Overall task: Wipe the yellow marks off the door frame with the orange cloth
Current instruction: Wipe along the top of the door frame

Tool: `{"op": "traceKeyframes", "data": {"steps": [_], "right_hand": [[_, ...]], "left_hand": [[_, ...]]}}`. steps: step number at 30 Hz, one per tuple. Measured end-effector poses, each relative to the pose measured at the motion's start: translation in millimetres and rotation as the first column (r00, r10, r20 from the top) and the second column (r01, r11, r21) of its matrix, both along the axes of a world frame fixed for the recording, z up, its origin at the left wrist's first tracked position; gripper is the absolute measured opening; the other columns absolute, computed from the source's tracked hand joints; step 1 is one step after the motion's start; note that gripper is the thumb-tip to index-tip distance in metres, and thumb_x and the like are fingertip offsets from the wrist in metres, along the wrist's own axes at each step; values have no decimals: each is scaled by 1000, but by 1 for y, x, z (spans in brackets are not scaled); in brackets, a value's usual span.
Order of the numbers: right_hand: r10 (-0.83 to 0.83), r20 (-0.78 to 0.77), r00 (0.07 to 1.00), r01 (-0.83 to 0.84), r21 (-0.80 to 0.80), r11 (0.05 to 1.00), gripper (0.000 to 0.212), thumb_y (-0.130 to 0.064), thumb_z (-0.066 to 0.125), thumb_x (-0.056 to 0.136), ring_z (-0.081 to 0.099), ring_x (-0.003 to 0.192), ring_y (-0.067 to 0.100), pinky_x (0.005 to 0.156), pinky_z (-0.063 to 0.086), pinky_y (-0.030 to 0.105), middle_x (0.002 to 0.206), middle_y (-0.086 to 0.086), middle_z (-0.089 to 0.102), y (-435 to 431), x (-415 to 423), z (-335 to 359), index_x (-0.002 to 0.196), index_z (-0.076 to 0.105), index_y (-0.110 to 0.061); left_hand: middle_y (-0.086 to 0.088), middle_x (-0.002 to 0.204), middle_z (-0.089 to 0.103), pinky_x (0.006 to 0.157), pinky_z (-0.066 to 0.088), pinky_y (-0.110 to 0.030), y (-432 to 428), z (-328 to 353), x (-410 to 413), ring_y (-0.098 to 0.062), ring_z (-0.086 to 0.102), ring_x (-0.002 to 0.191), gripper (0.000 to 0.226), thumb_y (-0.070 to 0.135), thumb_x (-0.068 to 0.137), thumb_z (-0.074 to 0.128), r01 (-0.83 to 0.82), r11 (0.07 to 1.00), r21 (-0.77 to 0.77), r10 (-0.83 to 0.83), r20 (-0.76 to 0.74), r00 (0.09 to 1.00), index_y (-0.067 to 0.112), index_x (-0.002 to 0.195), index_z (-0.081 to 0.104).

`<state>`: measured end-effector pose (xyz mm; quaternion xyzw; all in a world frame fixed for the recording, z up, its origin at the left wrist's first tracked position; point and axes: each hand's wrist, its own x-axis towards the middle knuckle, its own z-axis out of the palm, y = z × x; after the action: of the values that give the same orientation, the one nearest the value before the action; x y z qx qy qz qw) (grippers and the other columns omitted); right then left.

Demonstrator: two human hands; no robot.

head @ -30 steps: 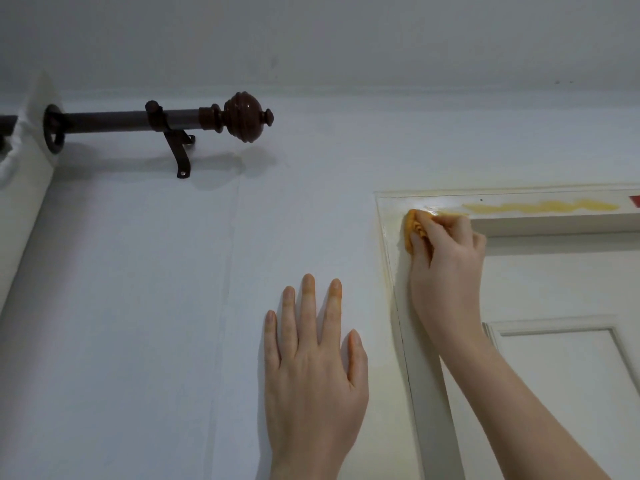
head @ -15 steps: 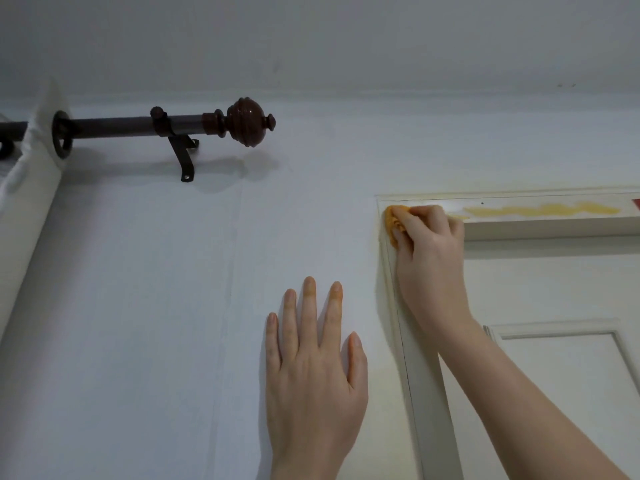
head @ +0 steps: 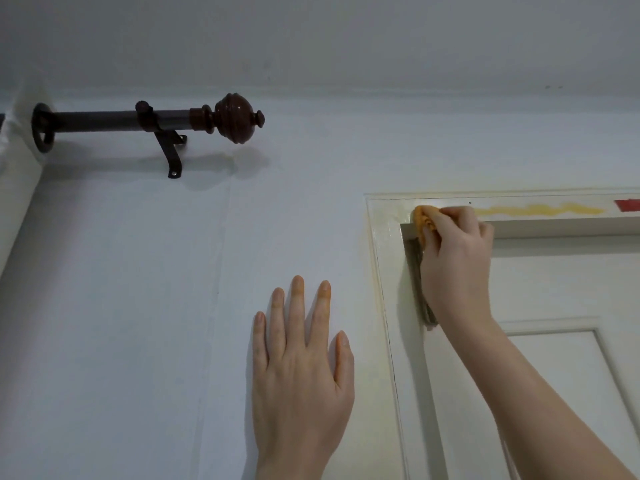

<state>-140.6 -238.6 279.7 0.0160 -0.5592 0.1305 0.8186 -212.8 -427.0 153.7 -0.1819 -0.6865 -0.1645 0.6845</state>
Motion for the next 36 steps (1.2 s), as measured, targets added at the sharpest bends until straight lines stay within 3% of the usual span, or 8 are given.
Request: {"op": "traceKeyframes", "data": {"steps": [5,7,11,15,20,25,30,36], "right_hand": [[-38,32,999,33,139,990,27,-9,56,108,47,110,34,95,37,27,126,4,64,-8,-5,9,129,72,-13],[-40,16,999,39,72,997,25,-8,55,108,48,107,35,92,40,33,122,5,63,2,0,14,124,73,-14],[-14,-11,1000,13,-13,1000,25,-7,57,106,50,102,39,84,28,21,119,5,64,14,3,-7,122,75,-15],[-57,45,997,51,127,991,29,-7,58,106,46,108,31,91,34,24,125,1,64,3,-1,2,130,72,-16],[-20,-1,1000,20,-10,1000,27,-6,57,106,49,101,37,84,30,22,118,4,63,26,7,-5,122,76,-17],[-75,34,997,70,129,989,26,-8,59,106,43,101,26,87,29,19,120,1,65,15,3,0,126,75,-16],[-79,3,997,79,1,997,29,3,54,100,51,97,37,82,30,27,108,3,59,43,12,0,107,73,-17],[-76,3,997,75,132,988,27,-2,58,104,44,99,30,85,35,25,116,1,64,44,8,1,120,75,-17]], "left_hand": [[0,184,12,134,22,-55,1,1,1,-26,12,170,69,53,110,26,2,1000,10,-2,5,1000,33,174,14],[0,184,12,134,21,-55,1,1,1,-25,12,170,68,53,110,25,-3,1000,13,3,6,1000,34,174,14],[-1,183,17,135,23,-56,1,0,5,-27,16,169,67,51,110,27,11,1000,17,-11,17,1000,33,174,19],[-1,183,15,134,24,-57,5,-1,8,-27,15,170,68,52,110,27,12,1000,-1,-12,17,1000,32,174,17],[0,183,14,134,23,-57,14,-10,10,-26,14,170,69,51,109,32,48,998,-29,-47,12,999,33,174,19],[0,183,17,134,22,-55,29,-10,15,-26,18,169,69,50,107,38,64,997,-41,-64,-5,998,33,173,24],[0,183,16,135,20,-54,49,-11,22,-25,13,170,69,52,108,35,75,996,-44,-75,-1,997,32,173,23],[4,183,15,134,20,-53,75,0,25,-23,12,170,71,54,107,37,76,996,-45,-78,-33,996,33,173,22]]}}
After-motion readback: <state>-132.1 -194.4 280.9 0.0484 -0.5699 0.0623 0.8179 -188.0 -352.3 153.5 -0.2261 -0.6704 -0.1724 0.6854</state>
